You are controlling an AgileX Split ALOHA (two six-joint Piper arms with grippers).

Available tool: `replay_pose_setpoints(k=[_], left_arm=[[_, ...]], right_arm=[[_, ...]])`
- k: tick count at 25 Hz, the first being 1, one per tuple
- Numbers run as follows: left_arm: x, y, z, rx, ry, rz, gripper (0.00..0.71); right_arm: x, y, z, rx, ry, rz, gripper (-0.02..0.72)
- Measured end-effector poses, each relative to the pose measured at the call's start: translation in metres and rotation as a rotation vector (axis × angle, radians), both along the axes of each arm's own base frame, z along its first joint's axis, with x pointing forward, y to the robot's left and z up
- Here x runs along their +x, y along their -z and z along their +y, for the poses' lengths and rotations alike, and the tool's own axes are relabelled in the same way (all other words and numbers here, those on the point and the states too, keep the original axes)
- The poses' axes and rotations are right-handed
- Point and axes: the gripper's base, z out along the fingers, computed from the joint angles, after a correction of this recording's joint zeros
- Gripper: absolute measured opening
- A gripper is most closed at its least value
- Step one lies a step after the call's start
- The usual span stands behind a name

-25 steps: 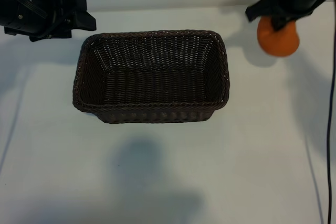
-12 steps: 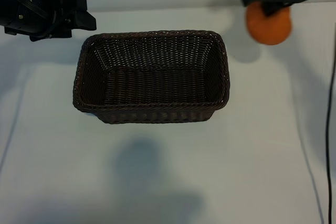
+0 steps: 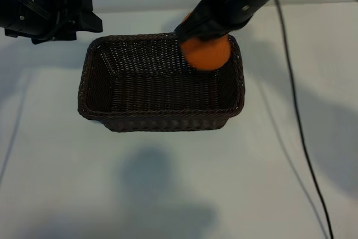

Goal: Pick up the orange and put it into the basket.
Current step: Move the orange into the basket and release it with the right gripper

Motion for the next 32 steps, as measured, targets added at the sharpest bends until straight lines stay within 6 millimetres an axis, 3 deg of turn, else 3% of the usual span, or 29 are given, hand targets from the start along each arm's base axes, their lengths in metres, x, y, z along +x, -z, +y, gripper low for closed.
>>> replay_pose_setpoints(k=[15,28,32], left_arm=[[-0.002,0.001,-0.001,-0.002,0.011,0.017,0.589],[-0.002,0.001,-0.001,-0.002,0.011,0.018,0.589],[-0.002,0.001,-0.001,-0.002,0.011,0.018,0.589]], right_arm=[[0.017,0.049,0.019,-0.039,-0.058,0.053,0.089],[0.036,0.124,0.029,-0.091,-0.061,0.154,0.087],[0.037,0.135,0.031,-0.087,-0.058,0.173,0.087]])
